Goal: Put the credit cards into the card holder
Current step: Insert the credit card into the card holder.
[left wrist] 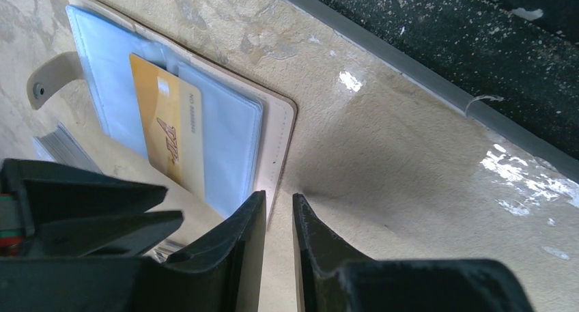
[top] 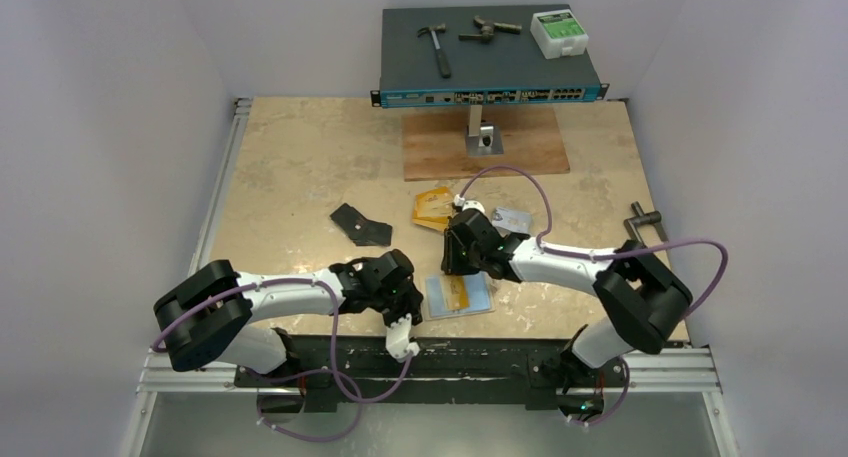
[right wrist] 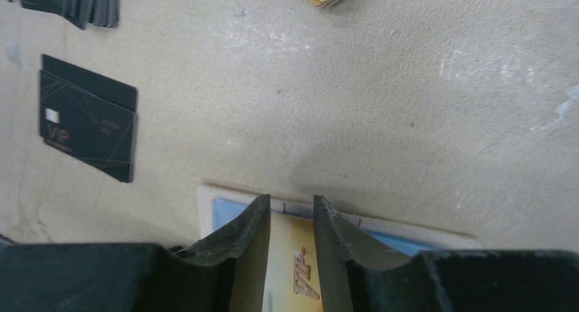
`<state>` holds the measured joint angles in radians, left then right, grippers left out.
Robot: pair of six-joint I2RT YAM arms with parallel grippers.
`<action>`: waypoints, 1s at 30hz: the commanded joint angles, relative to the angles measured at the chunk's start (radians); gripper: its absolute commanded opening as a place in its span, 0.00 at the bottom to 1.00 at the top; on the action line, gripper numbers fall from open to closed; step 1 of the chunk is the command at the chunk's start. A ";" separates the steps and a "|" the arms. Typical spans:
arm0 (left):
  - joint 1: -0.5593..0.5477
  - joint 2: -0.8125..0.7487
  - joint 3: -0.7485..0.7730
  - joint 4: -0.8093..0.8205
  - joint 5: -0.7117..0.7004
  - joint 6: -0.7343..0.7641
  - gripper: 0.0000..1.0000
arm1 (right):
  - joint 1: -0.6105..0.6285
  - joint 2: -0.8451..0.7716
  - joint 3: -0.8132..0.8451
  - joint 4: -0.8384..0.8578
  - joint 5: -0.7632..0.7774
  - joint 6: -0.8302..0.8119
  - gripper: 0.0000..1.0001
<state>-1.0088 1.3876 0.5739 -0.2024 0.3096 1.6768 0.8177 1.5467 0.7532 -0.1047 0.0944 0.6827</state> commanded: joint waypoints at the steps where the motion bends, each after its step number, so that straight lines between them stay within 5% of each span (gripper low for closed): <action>1: -0.005 -0.007 0.008 0.016 0.011 -0.047 0.20 | 0.000 -0.137 0.017 -0.049 0.031 0.044 0.32; 10: -0.005 0.003 0.051 0.017 -0.002 -0.099 0.16 | -0.004 -0.296 -0.206 0.032 -0.088 0.155 0.41; 30: -0.005 0.080 0.080 0.002 -0.007 -0.126 0.13 | -0.121 -0.265 -0.385 0.297 -0.273 0.206 0.44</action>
<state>-1.0096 1.4609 0.6380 -0.2028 0.2832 1.5581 0.7006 1.2652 0.4126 0.1127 -0.1257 0.8543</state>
